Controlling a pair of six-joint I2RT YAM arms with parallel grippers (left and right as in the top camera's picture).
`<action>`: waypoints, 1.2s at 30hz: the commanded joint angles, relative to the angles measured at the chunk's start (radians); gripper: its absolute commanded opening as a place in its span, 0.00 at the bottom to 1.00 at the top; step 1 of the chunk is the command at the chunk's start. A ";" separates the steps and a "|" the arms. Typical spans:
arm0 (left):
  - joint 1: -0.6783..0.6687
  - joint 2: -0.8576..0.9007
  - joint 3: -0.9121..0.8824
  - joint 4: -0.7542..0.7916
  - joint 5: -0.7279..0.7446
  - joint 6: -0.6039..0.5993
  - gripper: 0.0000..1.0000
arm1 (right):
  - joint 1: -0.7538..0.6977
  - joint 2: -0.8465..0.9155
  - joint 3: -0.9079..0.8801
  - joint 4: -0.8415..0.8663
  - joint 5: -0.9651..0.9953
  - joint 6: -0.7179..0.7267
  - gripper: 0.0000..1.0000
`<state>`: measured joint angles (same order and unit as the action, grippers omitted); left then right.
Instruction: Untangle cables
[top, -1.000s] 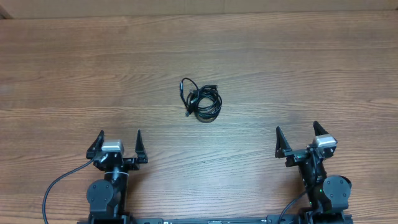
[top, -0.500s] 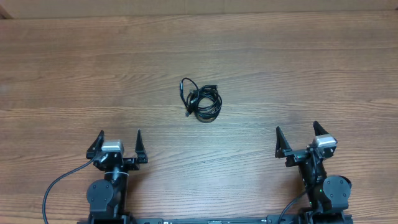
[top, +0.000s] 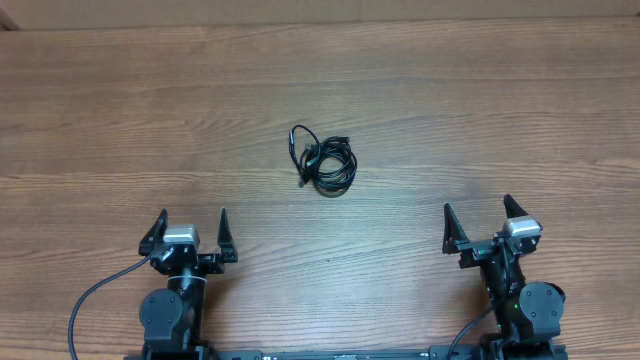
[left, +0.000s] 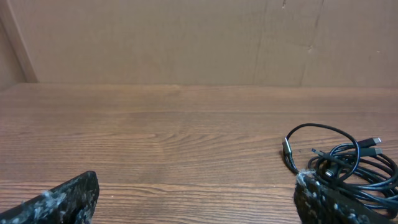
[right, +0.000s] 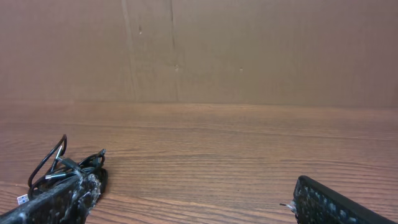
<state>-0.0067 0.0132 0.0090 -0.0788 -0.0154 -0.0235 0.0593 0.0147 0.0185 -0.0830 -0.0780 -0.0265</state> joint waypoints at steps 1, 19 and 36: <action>-0.004 -0.008 -0.004 0.001 0.009 0.012 1.00 | -0.003 -0.012 -0.010 0.003 0.006 -0.005 1.00; -0.004 -0.008 -0.004 0.001 0.009 0.013 1.00 | -0.003 -0.012 -0.010 0.004 0.006 -0.005 1.00; -0.004 -0.008 -0.004 0.001 0.009 0.013 0.99 | -0.003 -0.012 -0.010 0.028 -0.107 0.220 1.00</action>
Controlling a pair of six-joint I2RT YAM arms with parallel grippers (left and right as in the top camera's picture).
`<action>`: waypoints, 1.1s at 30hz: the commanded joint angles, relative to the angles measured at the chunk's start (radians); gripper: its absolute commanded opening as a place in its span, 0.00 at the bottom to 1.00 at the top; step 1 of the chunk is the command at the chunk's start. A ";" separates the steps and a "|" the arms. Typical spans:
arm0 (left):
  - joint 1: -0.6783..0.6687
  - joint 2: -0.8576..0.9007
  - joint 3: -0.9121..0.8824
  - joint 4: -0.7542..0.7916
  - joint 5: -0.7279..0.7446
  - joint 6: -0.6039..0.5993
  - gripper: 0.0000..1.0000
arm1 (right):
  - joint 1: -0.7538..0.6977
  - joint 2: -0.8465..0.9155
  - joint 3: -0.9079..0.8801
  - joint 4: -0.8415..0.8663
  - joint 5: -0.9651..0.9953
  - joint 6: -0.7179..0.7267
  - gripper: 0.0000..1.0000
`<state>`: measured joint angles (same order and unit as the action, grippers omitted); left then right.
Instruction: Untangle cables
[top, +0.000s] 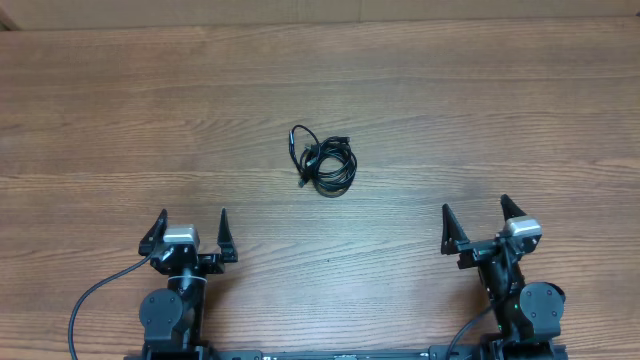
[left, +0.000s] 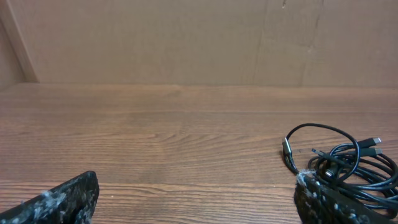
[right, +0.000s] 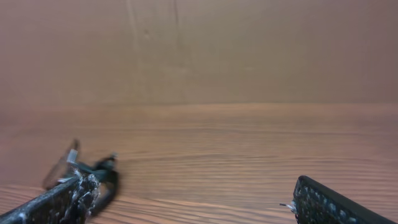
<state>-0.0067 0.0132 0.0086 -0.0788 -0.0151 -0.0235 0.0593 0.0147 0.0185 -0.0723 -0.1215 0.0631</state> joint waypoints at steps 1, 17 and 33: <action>-0.004 -0.008 -0.004 0.001 0.008 0.013 1.00 | -0.003 -0.012 -0.010 0.023 -0.076 0.149 1.00; -0.004 -0.008 -0.004 0.001 0.008 0.013 1.00 | -0.003 -0.008 -0.010 0.006 -0.086 0.175 1.00; -0.004 -0.008 -0.004 0.002 0.009 0.012 1.00 | -0.003 0.015 -0.010 0.018 -0.120 0.207 1.00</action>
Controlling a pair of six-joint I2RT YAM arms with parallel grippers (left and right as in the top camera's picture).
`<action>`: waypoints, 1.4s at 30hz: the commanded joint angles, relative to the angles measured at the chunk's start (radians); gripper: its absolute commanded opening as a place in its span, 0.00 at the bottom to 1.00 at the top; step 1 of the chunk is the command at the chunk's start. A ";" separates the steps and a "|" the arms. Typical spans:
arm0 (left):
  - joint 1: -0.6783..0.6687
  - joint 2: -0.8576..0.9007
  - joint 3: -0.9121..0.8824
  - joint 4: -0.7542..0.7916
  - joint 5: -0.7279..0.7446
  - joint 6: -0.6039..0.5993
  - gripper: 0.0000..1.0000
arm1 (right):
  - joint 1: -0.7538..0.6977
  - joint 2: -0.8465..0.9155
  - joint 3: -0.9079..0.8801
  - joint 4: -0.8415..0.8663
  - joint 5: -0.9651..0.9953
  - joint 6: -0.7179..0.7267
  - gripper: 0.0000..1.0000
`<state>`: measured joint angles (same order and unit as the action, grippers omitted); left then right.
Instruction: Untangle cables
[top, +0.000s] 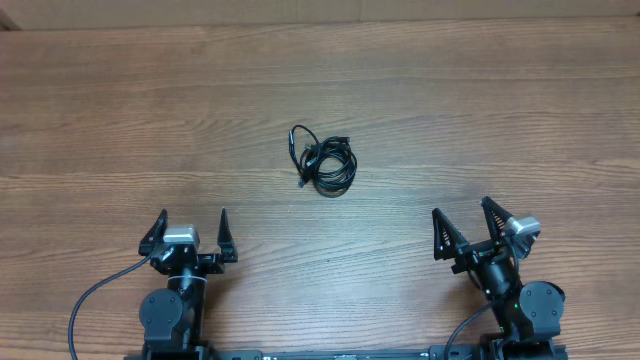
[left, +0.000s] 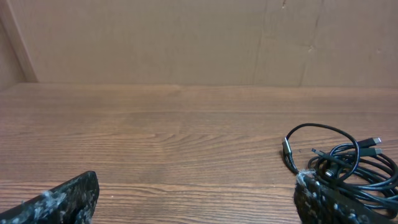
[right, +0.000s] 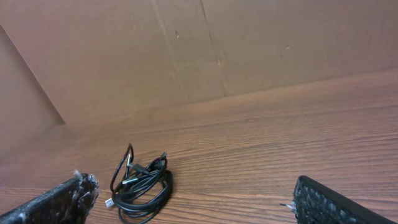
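A tangled bundle of black cables (top: 325, 164) lies on the wooden table near its middle, with a loop sticking out at its left. The same bundle (left: 348, 163) shows at the right of the left wrist view and as a coiled bundle (right: 142, 186) at the lower left of the right wrist view. My left gripper (top: 190, 228) stands open near the front edge, left of the cables and apart from them. My right gripper (top: 462, 222) is open at the front right, turned toward the bundle, nothing between its fingers.
The wooden table (top: 480, 110) spreads wide around the bundle. A brown cardboard wall (left: 186, 37) stands along the far edge. Both arm bases sit at the front edge.
My right gripper has turned to the left and shifted slightly inward, so the cable bundle now sits further into its view. The left gripper and the cables have not moved.
At first both grippers stood open at the front edge with the cable bundle lying untouched in the middle. Then the right wrist view was blurred as that arm moved. Now the right gripper points toward the bundle; the cables lie as before.
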<state>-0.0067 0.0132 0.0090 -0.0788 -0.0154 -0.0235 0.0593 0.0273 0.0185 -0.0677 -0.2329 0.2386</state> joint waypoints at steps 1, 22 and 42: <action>-0.004 -0.008 -0.004 0.002 0.010 0.011 1.00 | -0.004 0.002 -0.010 0.024 -0.007 0.051 1.00; -0.005 0.019 0.321 -0.149 0.221 -0.194 1.00 | -0.004 0.013 0.162 0.115 0.033 -0.033 1.00; -0.008 1.176 1.541 -1.236 0.415 -0.074 1.00 | -0.003 0.856 1.249 -0.900 -0.020 -0.214 1.00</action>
<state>-0.0067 1.0748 1.4307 -1.2320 0.3378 -0.1299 0.0593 0.7532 1.1065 -0.8795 -0.2142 0.0490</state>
